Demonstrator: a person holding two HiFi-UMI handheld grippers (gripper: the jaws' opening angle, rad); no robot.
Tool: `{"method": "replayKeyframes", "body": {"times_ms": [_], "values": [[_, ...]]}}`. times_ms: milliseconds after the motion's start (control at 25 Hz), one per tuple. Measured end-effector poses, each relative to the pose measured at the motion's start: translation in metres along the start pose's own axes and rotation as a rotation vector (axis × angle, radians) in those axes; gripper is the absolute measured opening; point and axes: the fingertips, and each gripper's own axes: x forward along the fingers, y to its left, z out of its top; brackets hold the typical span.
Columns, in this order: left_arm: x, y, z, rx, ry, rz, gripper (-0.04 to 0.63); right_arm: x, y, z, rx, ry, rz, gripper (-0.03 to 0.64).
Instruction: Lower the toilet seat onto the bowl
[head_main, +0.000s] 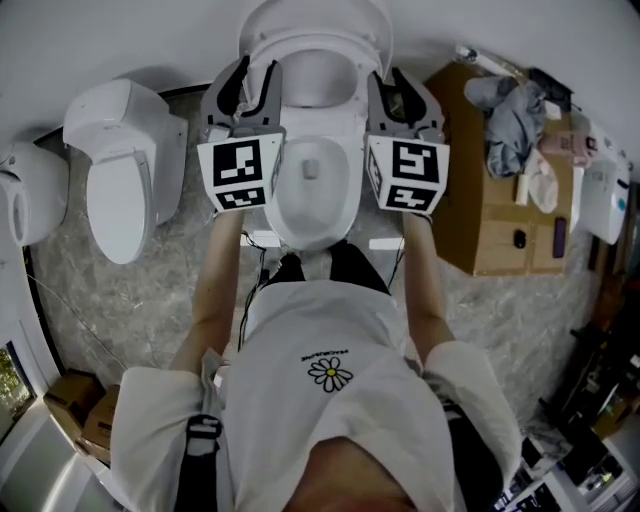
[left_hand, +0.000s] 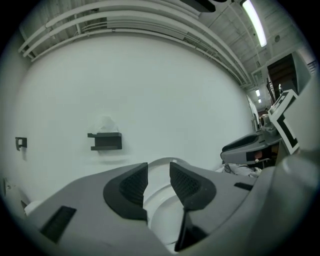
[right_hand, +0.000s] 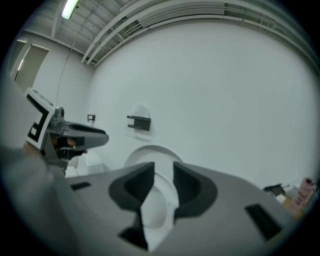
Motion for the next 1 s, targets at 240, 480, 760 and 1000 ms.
{"method": "replayKeyframes", "body": {"times_ms": [240, 480, 760, 1000], "values": [[0.062, 0.007, -0.055, 0.059, 0.144, -0.031, 0.179, 0.068, -0.005, -0.028, -0.101, 0.117, 0.049, 0.167], [0.106, 0.015, -0.101, 0.102, 0.247, -0.025, 0.195, 0.117, -0.008, -0.059, -0.159, 0.201, 0.053, 0.172], [0.136, 0.014, -0.133, 0.169, 0.336, -0.044, 0.195, 0.152, -0.008, -0.087, -0.214, 0.286, 0.050, 0.166], [0.144, 0.018, -0.146, 0.239, 0.362, -0.038, 0.161, 0.164, -0.010, -0.098, -0.247, 0.320, 0.029, 0.138]]}}
